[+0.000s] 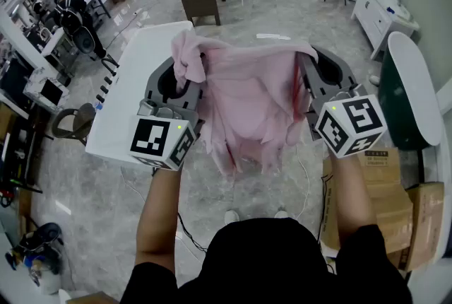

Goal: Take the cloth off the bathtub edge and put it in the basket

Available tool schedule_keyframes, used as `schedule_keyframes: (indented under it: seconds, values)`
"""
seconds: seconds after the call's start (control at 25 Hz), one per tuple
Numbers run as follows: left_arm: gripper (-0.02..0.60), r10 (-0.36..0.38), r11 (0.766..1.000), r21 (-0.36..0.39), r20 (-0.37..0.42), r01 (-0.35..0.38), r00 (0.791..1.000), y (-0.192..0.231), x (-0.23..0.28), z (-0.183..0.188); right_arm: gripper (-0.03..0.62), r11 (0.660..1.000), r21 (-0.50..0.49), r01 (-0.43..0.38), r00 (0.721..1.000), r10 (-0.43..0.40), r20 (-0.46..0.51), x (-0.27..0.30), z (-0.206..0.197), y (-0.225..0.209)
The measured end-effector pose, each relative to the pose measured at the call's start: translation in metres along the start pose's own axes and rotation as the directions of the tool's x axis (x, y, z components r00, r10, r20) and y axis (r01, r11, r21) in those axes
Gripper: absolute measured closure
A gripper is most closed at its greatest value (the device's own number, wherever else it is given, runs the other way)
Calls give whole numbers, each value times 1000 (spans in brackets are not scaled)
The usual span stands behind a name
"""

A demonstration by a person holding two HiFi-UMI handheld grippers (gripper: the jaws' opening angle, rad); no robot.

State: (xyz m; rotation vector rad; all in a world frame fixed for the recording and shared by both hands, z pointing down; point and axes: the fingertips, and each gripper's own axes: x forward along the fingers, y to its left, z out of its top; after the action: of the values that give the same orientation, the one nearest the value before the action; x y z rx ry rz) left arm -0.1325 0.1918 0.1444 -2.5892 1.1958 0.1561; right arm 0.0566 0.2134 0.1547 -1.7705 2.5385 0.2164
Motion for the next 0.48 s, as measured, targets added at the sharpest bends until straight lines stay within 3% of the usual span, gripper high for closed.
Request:
schedule_keyframes:
  seconds: [0.48]
  values:
    - [482,57,998,-23,-89,-59,994,-26,5,-34,559,999,44,-19,999,21,-27,-11,-37,-15]
